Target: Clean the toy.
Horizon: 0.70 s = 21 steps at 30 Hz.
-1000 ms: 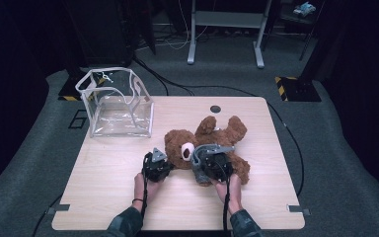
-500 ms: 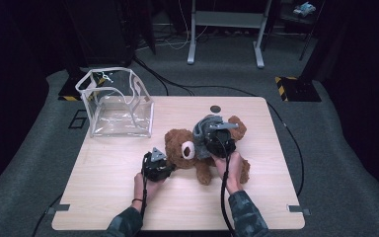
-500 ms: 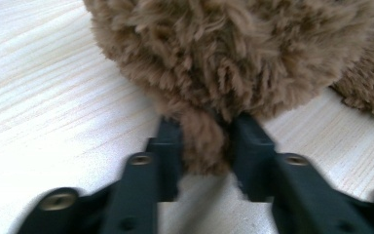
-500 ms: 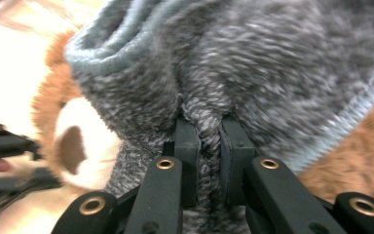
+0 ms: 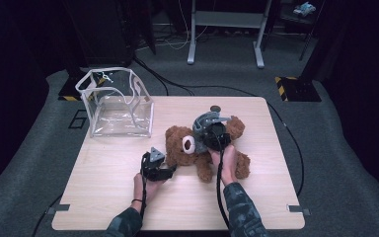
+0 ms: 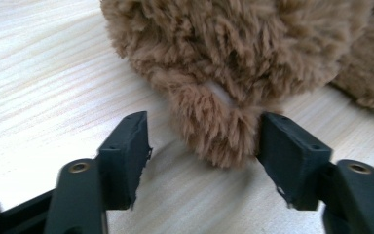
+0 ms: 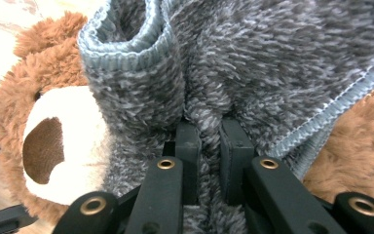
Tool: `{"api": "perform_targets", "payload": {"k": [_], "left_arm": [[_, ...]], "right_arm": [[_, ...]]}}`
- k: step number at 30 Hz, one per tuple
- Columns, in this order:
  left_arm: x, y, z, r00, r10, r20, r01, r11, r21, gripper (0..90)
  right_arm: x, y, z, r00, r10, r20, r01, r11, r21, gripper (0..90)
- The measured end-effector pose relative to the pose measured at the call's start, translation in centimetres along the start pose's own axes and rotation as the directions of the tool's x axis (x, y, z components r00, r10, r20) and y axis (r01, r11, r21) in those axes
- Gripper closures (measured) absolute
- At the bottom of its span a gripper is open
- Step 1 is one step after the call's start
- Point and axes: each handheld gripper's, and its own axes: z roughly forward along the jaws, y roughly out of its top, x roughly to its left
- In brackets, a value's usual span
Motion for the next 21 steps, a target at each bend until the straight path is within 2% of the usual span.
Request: {"api": "perform_targets", "payload": {"k": [3,5,6,8,12,15,19,21], "left_arm": [[-0.1,0.1,0.3,0.9998,0.019,0.0,-0.019,0.9995,0.023,53.4],[-0.3,0.1,0.3,0.9995,0.031,0.005,-0.031,0.9993,0.021,65.7],[-0.3,0.1,0.3,0.9995,0.031,0.009,-0.031,0.9993,0.021,69.2],[-0.2,0.2,0.3,0.9995,0.028,0.015,-0.029,0.9993,0.022,76.0],[-0.2,0.2,0.3,0.9987,0.04,0.03,-0.041,0.999,0.02,80.9],[-0.1,0.1,0.2,0.9984,0.043,0.038,-0.044,0.999,0.013,81.8],[-0.1,0.1,0.2,0.9987,0.033,0.04,-0.033,0.9994,0.007,81.9],[-0.1,0.2,0.2,0.9983,0.042,0.039,-0.043,0.999,0.012,81.9]], "right_arm": [[-0.1,0.0,0.3,0.9999,0.01,-0.005,-0.01,0.9999,-0.004,81.6],[-0.1,0.1,0.4,0.9999,0.014,0.001,-0.014,0.9999,-0.002,81.5],[0.0,0.1,0.3,0.9999,0.012,-0.001,-0.012,0.9999,0.003,81.4],[0.0,0.1,-0.3,0.9998,0.009,-0.017,-0.01,0.9997,-0.02,81.1],[0.7,-0.4,-2.7,0.9995,-0.018,-0.027,0.016,0.9972,-0.073,80.9],[1.6,-1.8,-4.0,0.9978,-0.043,-0.049,0.039,0.9953,-0.089,80.9],[2.9,-4.2,-4.3,0.9947,-0.065,-0.079,0.059,0.9955,-0.075,81.0],[3.3,-5.1,-3.9,0.9938,-0.07,-0.087,0.065,0.9961,-0.06,81.1]]}}
